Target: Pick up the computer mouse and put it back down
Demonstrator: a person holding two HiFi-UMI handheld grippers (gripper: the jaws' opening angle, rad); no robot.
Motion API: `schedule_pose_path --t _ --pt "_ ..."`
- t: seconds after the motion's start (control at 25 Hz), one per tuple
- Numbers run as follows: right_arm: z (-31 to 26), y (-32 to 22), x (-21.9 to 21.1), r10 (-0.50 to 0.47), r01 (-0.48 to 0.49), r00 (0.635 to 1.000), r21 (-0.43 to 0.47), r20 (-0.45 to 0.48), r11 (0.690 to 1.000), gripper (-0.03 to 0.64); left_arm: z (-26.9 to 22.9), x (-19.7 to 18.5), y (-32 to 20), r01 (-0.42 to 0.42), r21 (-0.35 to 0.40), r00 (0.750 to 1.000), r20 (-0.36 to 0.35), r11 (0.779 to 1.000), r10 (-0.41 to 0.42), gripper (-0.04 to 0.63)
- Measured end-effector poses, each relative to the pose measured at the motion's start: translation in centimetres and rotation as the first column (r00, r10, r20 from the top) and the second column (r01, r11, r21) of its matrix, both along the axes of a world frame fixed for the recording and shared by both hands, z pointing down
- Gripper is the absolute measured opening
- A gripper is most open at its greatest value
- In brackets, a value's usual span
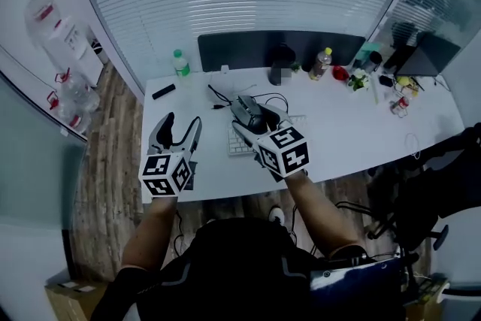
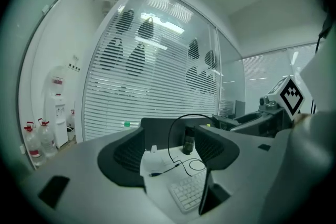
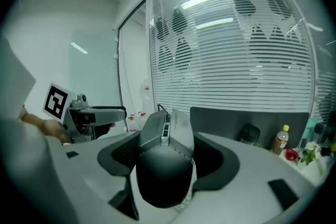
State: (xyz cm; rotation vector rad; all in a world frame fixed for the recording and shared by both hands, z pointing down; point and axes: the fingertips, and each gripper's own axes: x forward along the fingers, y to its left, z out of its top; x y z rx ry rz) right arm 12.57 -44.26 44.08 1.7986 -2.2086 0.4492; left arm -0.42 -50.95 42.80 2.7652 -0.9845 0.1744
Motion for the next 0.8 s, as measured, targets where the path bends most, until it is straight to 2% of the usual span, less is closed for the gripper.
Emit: schedule_pose_path --t 0.2,0.36,0.52,0.8 --pt "-1.2 1.9 2.8 0.021 -0.021 1.000 0.017 -0.011 1.000 0.296 -1.4 2.4 0.8 0.011 0.004 0.999 -0.044 1.000 -0.011 0.299" --pt "-2.3 3.1 5.8 0.057 -0.057 0.998 0.040 -0.010 0.998 0.296 -2.4 5.2 1.9 -0.021 0.037 0.999 -0.027 0.999 0.022 0.299" --pt "-2.7 4.7 8.7 0.092 -0.092 0.996 0.053 -0.002 0.994 0.296 -2.2 8.3 3.3 -0.052 0.036 0.998 -0.019 0.998 0.052 0.299" --pt "-3.1 8.2 16.0 0.179 -0.179 0.984 0.070 0.012 0.981 0.296 -2.3 15.7 6.4 -0.137 0.043 0.991 -0.002 0.990 0.137 0.299"
